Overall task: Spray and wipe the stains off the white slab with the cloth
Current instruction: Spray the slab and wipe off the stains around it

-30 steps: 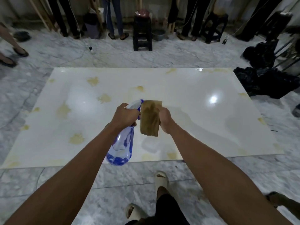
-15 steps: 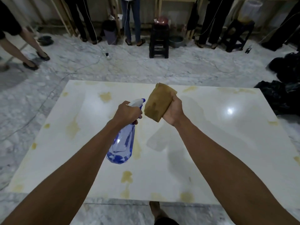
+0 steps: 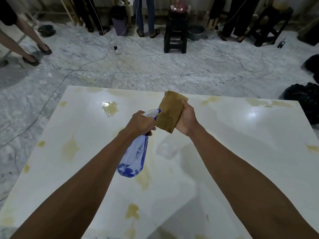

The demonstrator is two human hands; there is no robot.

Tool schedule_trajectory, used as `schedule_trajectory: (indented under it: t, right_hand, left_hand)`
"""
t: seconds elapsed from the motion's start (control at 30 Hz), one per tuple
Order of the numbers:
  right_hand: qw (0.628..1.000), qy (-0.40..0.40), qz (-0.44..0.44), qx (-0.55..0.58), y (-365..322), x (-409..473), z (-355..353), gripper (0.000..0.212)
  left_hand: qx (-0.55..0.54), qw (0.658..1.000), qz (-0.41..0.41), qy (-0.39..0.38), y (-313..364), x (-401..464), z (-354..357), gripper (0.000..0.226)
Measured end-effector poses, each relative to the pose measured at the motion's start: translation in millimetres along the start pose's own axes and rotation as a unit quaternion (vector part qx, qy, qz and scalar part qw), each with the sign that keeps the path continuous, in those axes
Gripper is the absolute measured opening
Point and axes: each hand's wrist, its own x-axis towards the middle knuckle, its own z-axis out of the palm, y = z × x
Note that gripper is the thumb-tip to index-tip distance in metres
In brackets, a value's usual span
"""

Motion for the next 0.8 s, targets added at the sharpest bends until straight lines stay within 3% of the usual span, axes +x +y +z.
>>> schedule_trajectory:
  t: [0.23,0.37,0.43,0.5,0.57,0.63,0.7,0.8]
  right_hand:
    - [1.000,-0.004,0.005,0.005,-3.8,20.1,-0.3,0.057]
    - [1.000,0.009,0.015,-0.002,-8.8,28.1,-1.6,0.056]
    - [1.000,0.017,-0.005,-0.024,-16.2,28.6,-2.3,0.056]
    - [0.997,0.053,-0.032,-0.049,-26.7,32.4,-5.6,0.053]
    - [0.979,0.104,-0.074,-0.159,-36.7,42.6,-11.8,0.043]
    - [0.914,0.141,-0.123,-0.361,-42.7,56.7,-15.6,0.040]
    - [0.821,0.110,-0.152,-0.539,-40.2,79.3,-14.3,0.045]
    - [0.682,0.092,-0.104,-0.718,-14.5,127.0,-12.6,0.060]
  left_hand:
    - [0.001,1.000,0.002,0.010,6.4,14.6,-6.6,0.032]
    - [-0.002,1.000,-0.027,-0.013,13.6,22.9,-4.3,0.022]
    - [-0.007,1.000,-0.011,-0.015,16.4,26.6,-5.7,0.014]
    - [-0.025,1.000,0.015,-0.005,16.5,31.3,-10.4,0.023]
    - [-0.062,0.998,0.027,0.000,15.2,37.4,-15.1,0.033]
    - [-0.086,0.996,0.027,0.009,13.9,44.4,-19.8,0.041]
    - [-0.096,0.995,0.021,0.026,13.3,49.9,-26.1,0.044]
    - [-0.098,0.994,0.025,0.040,3.6,58.5,-35.8,0.038]
